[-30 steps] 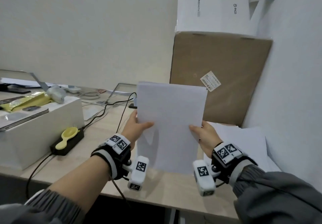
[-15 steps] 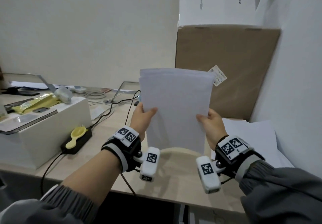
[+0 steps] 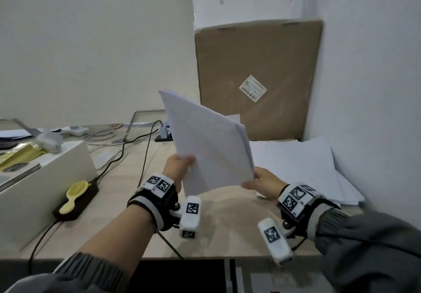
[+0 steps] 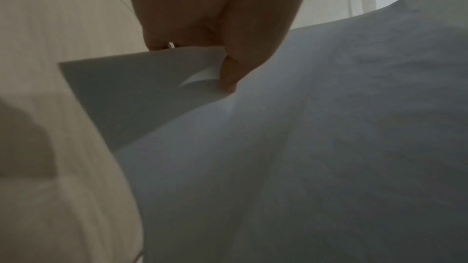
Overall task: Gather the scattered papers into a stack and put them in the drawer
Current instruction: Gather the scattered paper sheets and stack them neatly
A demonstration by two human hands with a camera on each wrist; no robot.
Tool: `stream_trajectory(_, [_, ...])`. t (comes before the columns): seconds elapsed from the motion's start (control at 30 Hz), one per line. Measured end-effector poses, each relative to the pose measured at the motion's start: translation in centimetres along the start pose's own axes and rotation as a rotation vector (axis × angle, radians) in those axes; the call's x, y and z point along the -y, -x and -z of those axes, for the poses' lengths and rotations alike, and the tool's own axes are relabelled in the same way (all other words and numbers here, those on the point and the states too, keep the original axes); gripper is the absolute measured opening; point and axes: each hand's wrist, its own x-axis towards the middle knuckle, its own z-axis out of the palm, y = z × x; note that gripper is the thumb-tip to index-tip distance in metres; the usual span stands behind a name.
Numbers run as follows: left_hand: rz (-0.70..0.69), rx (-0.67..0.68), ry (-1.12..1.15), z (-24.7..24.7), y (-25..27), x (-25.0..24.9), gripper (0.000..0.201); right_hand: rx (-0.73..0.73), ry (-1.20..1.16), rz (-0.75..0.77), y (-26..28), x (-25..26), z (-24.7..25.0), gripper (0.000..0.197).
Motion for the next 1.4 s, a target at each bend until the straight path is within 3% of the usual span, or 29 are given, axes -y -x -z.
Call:
stream_trajectory(0.1, [0.015,0.081,0.005,-2.5,0.4,-0.6,0.015,-0.054,-0.029,0.000,1.8,-1.4,2.7,0.014])
stream_trajectory(0.17, [0.061,0.141,0.011,-4.7,0.5,-0.5,0.026,-0.177,-0.038,-0.017,2.9,-2.4,4.7,0.017])
stream_trajectory(0.3, [0.137,0.283,-0.006,-10.3,0.3,-0.4,0.028,-0.339,-0.005,-0.128,3.0,-5.3,9.1,0.027])
stream_trajectory(0.47, [0.290,0.397,-0.220,-15.6,-0.6,2.1,0.022,-0.410,0.063,-0.278,2.1,-8.4,12.9,0.031])
stream_trajectory(0.53, [0.327,0.388,-0.328,-17.0,-1.0,3.4,0.007,-0.422,0.101,-0.318,0.9,-9.3,13.7,0.030])
stream_trajectory(0.73, [0.221,0.262,-0.664,-19.0,-2.5,4.9,0.018,-0.434,0.299,-0.410,-3.0,-10.7,13.7,0.039])
stream_trajectory(0.8, [0.232,0.269,-0.726,-19.2,-2.7,4.9,0.010,-0.378,0.494,-0.446,-3.6,-10.8,13.1,0.056])
stream_trajectory(0.9, [0.315,0.260,-0.597,-20.0,-3.7,6.3,0.066,-0.128,0.767,-0.448,-5.0,-11.6,12.4,0.049])
stream_trajectory(1.0, [0.371,0.288,-0.429,-21.0,-5.1,7.6,0.086,0.029,0.812,-0.435,-5.4,-11.7,12.8,0.046])
stream_trajectory(1.03, [0.405,0.296,-0.385,-21.1,-5.0,7.2,0.085,0.060,0.825,-0.436,-5.3,-11.6,13.1,0.049])
stream_trajectory(1.27, [0.585,0.383,-0.364,-20.0,-4.3,7.0,0.029,0.145,0.868,-0.382,-3.8,-11.1,14.3,0.065])
stream_trajectory(1.4, [0.534,0.329,-0.460,-19.3,-3.2,7.6,0.025,0.158,0.839,-0.344,-2.4,-11.0,14.3,0.070])
